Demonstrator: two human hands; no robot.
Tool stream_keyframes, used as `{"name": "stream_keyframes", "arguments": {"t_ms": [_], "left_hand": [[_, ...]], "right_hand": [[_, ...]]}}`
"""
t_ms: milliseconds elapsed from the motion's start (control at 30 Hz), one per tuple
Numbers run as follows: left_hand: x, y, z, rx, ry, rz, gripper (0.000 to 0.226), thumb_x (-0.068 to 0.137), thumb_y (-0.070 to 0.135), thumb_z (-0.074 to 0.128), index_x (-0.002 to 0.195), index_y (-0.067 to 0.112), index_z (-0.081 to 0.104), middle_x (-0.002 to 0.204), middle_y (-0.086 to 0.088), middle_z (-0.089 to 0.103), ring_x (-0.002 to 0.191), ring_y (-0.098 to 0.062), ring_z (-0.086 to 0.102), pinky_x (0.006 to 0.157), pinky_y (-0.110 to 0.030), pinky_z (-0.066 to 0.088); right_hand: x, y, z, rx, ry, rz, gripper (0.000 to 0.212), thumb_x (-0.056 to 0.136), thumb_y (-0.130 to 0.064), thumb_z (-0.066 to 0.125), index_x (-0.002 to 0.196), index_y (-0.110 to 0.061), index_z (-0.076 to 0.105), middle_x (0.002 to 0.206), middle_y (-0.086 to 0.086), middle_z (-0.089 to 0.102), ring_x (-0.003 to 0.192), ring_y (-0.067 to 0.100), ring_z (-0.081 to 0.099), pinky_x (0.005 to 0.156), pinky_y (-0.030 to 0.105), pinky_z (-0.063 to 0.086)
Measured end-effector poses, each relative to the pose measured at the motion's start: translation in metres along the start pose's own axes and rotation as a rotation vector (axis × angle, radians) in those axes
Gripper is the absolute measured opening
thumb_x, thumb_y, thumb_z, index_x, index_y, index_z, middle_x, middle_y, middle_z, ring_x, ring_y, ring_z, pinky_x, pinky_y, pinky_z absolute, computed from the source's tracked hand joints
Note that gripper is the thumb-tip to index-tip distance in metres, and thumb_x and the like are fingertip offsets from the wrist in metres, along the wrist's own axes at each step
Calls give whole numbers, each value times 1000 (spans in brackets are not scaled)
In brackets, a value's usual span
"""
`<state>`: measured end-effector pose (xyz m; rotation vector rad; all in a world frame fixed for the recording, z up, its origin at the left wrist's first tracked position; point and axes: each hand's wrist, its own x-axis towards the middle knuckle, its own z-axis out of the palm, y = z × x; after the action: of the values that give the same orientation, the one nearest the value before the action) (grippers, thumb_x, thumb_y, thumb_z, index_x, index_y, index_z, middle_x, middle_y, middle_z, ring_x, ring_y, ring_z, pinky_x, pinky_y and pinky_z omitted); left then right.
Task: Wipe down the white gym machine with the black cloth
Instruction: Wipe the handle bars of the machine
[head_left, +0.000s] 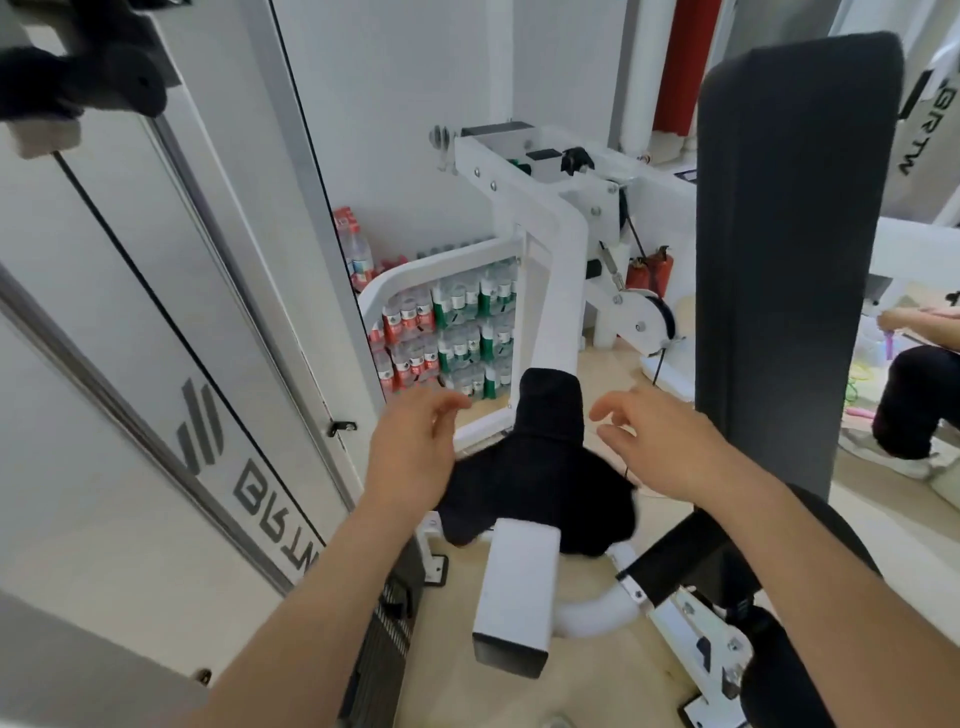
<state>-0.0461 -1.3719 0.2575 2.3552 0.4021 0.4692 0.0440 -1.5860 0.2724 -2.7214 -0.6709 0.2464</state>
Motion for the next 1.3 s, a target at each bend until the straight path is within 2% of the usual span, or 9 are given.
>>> {"name": "stream_keyframes", "arguments": {"t_ms": [100,233,367,533,633,733,867,1033,1300], "left_hand": [[-24,3,23,-117,-162,-94,19,99,30,52,112,29,66,103,19,65,90,8,58,76,-6,42],[-32,21,35,-192,-444,-140,28,96,42,52,121,30,47,105,11,67,92,-8,65,85,-33,52],[-23,31,39,-67,-437,-24,43,96,36,51,133,24,33,110,2,60,95,-20,60,83,-42,51],[-20,36,38,-8,-253,73,62,99,36,48,154,32,18,160,10,15,147,-12,14,119,-28,19],[-17,24,28,-170,-198,-35,38,101,28,48,138,35,49,147,17,41,133,-1,37,110,-17,31],[22,11,31,-202,-94,-129,30,102,18,45,120,31,65,120,21,58,110,3,51,90,0,35],[93,8,53,-390,-261,-250,36,103,11,43,134,21,59,129,8,60,90,1,56,95,-29,49],[122,4,71,-408,-508,-236,23,93,11,64,111,22,71,105,10,73,98,-2,67,91,-22,51],[81,11,34,-43,194,178,26,84,5,69,85,32,68,85,23,65,83,-1,60,81,-7,43]], "right_hand": [[7,3,6,235,-1,-18,38,102,-33,46,140,-24,49,135,-4,50,124,15,50,103,30,39],[41,-7,17,645,22,49,37,96,-36,58,131,-25,50,121,-7,55,111,15,56,94,33,48],[70,-14,18,433,214,-14,6,90,-25,67,88,-21,63,77,-10,56,78,12,54,64,23,39],[102,-11,-4,289,284,-12,5,91,-24,65,94,-22,62,98,1,59,91,19,57,75,29,42],[99,-7,-3,278,269,-37,22,95,-27,58,116,-22,56,112,2,50,99,17,53,85,32,45],[95,-2,0,806,30,147,28,95,-23,62,120,-21,51,116,4,53,103,19,58,86,36,54],[99,16,-2,1069,-217,287,32,90,-15,69,117,-16,53,103,8,62,89,18,58,74,33,47],[112,38,-28,764,-378,114,16,86,-15,72,102,-12,70,105,9,70,94,14,61,83,28,43],[77,15,-41,11,191,-392,25,86,-15,62,74,-25,42,67,-7,50,62,14,50,61,36,46]]}}
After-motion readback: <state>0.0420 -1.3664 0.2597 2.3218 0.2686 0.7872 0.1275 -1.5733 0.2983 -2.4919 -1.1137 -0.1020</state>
